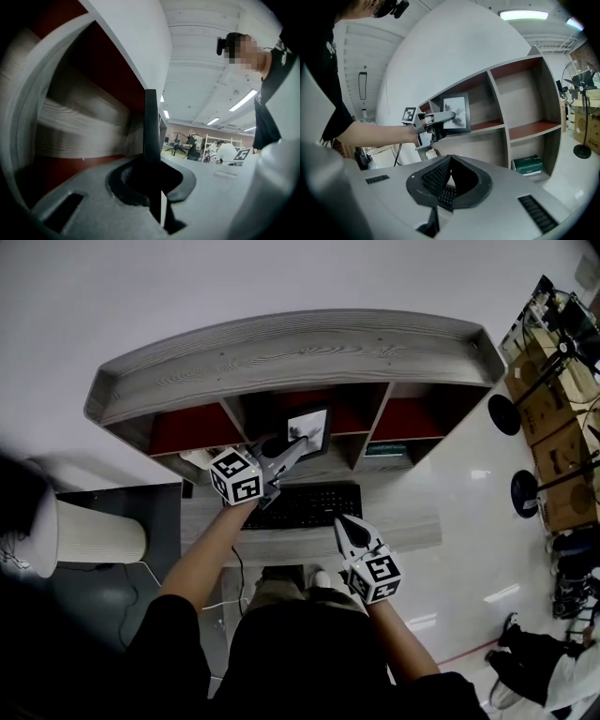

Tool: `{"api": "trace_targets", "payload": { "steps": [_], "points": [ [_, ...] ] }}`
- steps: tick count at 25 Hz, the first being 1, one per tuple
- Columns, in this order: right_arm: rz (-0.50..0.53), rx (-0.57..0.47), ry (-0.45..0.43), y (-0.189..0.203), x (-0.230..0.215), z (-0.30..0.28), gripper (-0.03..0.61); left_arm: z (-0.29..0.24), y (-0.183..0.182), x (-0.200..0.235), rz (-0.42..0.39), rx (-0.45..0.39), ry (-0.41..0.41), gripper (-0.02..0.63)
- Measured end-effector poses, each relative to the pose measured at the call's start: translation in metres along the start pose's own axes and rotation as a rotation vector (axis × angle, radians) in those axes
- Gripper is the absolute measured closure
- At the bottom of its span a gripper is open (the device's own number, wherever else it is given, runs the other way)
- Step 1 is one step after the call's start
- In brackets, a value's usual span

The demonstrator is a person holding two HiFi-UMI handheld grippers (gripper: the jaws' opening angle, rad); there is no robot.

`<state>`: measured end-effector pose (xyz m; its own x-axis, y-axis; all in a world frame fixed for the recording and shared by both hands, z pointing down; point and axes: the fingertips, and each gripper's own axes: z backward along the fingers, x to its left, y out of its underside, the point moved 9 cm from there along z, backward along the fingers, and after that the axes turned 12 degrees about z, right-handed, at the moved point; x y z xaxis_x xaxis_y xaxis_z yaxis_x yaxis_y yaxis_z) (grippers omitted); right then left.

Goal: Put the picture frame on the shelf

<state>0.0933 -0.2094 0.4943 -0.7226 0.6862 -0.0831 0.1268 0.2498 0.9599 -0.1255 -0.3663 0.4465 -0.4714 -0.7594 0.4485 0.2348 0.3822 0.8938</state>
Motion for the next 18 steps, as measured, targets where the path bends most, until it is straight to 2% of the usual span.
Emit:
{"api": "trace_targets", "payload": {
  "steps": [2, 7, 13, 18],
  "points": [
    [-0.002, 0.007, 0.009, 0.003, -0.001, -0.002, 0.568, -0.010, -0.002, 0.008, 0.005, 0.000, 0.015, 0.589],
    [-0.018, 0.024, 0.017, 0.010, 0.000, -0.002, 0.568, -0.031, -0.010, 0.029, 0.092, -0.035, 0.011, 0.589],
    [-0.027, 0.064, 0.006, 0.025, 0.006, 0.003, 0.568, -0.059, -0.020, 0.040, 0.096, -0.038, 0.046, 0.589],
    [-0.017, 0.070, -0.001, 0.027, 0.011, 0.007, 0.568, -0.080, -0.025, 0.043, 0.039, 0.010, 0.049, 0.589]
  ]
}}
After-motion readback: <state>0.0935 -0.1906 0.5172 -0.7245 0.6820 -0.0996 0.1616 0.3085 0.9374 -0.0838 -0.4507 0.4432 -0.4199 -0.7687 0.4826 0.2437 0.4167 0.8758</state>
